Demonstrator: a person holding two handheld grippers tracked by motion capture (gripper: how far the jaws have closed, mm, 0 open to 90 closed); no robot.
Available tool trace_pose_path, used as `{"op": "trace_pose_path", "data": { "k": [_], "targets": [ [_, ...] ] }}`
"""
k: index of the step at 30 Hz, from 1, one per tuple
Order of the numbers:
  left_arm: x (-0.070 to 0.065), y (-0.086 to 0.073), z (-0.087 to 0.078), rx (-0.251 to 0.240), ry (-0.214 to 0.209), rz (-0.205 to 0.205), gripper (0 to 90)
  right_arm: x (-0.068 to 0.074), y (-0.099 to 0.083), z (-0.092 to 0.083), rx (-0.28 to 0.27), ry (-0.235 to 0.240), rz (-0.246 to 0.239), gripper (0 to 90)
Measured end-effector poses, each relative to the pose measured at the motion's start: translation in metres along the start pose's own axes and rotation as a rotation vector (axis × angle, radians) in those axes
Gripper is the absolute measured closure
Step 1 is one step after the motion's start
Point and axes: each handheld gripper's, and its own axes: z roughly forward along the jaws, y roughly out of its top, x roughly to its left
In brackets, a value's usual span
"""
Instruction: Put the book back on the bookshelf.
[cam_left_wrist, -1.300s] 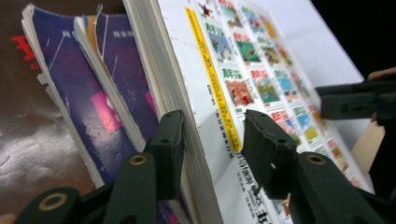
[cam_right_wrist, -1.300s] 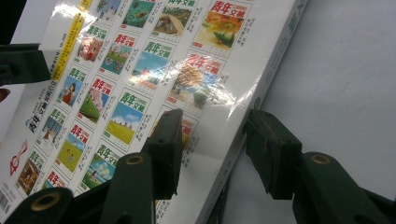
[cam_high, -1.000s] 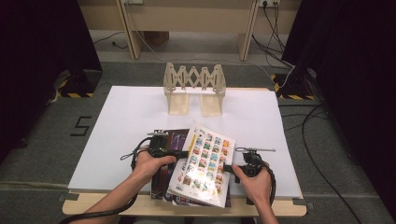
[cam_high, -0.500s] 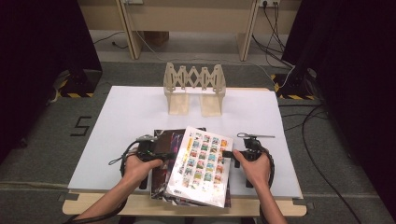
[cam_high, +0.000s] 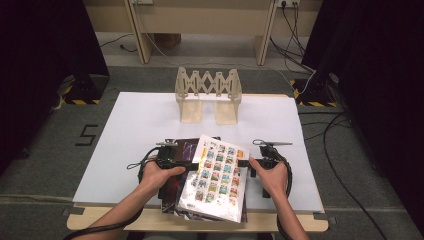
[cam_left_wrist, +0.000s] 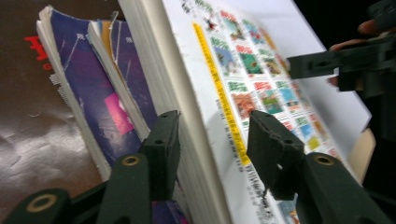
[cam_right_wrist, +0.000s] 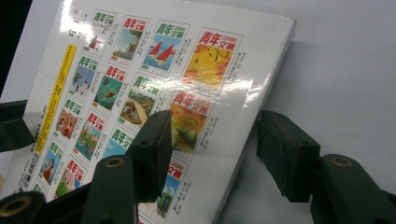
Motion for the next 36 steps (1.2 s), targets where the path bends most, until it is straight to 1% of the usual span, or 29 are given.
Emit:
{"op": "trace_pose_path", "data": {
  "k": [1,3,4,5,6,7,8,9,10,11,12,13,14,15,16,17,18,19,20,23,25,26,28,30,32,33,34,36],
  "targets": [
    [-0.001,0.000,-0.001,-0.005,0.010,-0.005,59.2,0.000,0.000,0.000,-0.002,-0.001,0.002,45.6],
    [-0.005,0.001,-0.004,-0.017,0.017,0.002,61.9,0.000,-0.001,0.001,-0.005,-0.005,0.012,45.6],
    [-0.008,0.001,-0.007,-0.024,0.014,0.008,62.6,0.001,-0.001,0.001,-0.006,-0.006,0.014,45.8],
    [-0.010,0.002,-0.009,-0.037,0.004,-0.001,63.8,0.001,-0.001,0.000,-0.008,-0.007,0.017,46.1],
    [-0.012,0.002,-0.011,-0.059,-0.014,-0.017,64.6,0.002,-0.001,0.001,-0.009,-0.010,0.021,46.3],
    [-0.014,0.002,-0.013,-0.069,-0.040,-0.038,66.5,0.002,-0.001,0.001,-0.014,-0.013,0.025,46.7],
    [-0.014,0.001,-0.013,-0.060,-0.061,-0.049,69.2,0.002,-0.001,0.001,-0.018,-0.012,0.027,47.6],
    [-0.016,-0.001,-0.011,-0.042,-0.095,-0.075,70.7,0.002,-0.001,0.000,-0.018,-0.012,0.027,48.3],
    [-0.016,-0.004,-0.008,-0.015,-0.120,-0.090,71.2,0.002,-0.001,0.000,-0.019,-0.014,0.029,48.8],
    [-0.018,-0.007,-0.004,0.006,-0.130,-0.102,70.4,0.003,-0.001,0.000,-0.019,-0.015,0.028,49.0],
    [-0.018,-0.009,-0.001,0.020,-0.122,-0.093,71.3,0.003,-0.001,-0.001,-0.017,-0.016,0.027,49.5],
    [-0.017,-0.010,0.002,0.027,-0.105,-0.081,71.7,0.002,-0.001,-0.001,-0.017,-0.013,0.020,50.1],
    [-0.015,-0.011,0.003,0.029,-0.105,-0.083,72.5,0.002,-0.001,-0.001,-0.017,-0.010,0.020,50.3],
    [-0.013,-0.011,0.003,0.033,-0.114,-0.104,73.6,0.001,-0.001,-0.002,-0.015,-0.008,0.020,50.4],
    [-0.012,-0.010,0.002,0.034,-0.122,-0.110,76.2,0.000,0.000,-0.002,-0.017,-0.003,0.015,50.4],
    [-0.012,-0.010,0.001,0.029,-0.129,-0.106,78.1,0.000,0.000,-0.001,-0.023,0.003,0.018,50.1],
    [-0.013,-0.010,-0.001,0.025,-0.128,-0.094,79.6,-0.002,0.002,-0.001,-0.034,0.009,0.023,50.2],
    [-0.013,-0.010,-0.001,0.024,-0.128,-0.081,80.1,-0.002,0.005,0.000,-0.039,0.004,0.016,49.6],
    [-0.012,-0.010,-0.002,0.025,-0.129,-0.077,80.3,-0.003,0.007,0.001,-0.037,-0.004,0.014,48.2],
    [-0.007,-0.013,-0.001,0.024,-0.126,-0.090,80.3,-0.004,0.016,0.007,-0.044,0.002,0.006,46.4],
    [-0.004,-0.014,-0.002,0.020,-0.129,-0.093,80.1,-0.004,0.020,0.010,-0.039,0.004,0.015,45.2],
    [-0.004,-0.014,-0.003,0.017,-0.128,-0.090,80.1,-0.005,0.023,0.013,-0.038,0.011,0.018,43.3],
    [-0.002,-0.015,-0.003,0.012,-0.131,-0.092,79.9,-0.008,0.027,0.018,-0.028,0.041,0.046,41.4],
    [-0.001,-0.016,-0.003,0.009,-0.134,-0.089,79.6,-0.011,0.029,0.022,-0.027,0.074,0.064,40.5],
    [-0.001,-0.017,-0.002,0.011,-0.133,-0.085,79.0,-0.014,0.031,0.022,-0.018,0.099,0.077,41.8],
    [0.000,-0.016,-0.002,0.015,-0.132,-0.084,78.6,-0.015,0.031,0.022,-0.016,0.102,0.078,42.6],
    [-0.001,-0.016,-0.002,0.021,-0.130,-0.074,78.3,-0.015,0.031,0.023,-0.019,0.101,0.083,43.2],
    [-0.002,-0.014,-0.002,0.026,-0.123,-0.056,78.1,-0.010,0.032,0.020,-0.026,0.070,0.066,45.3]
  ]
}}
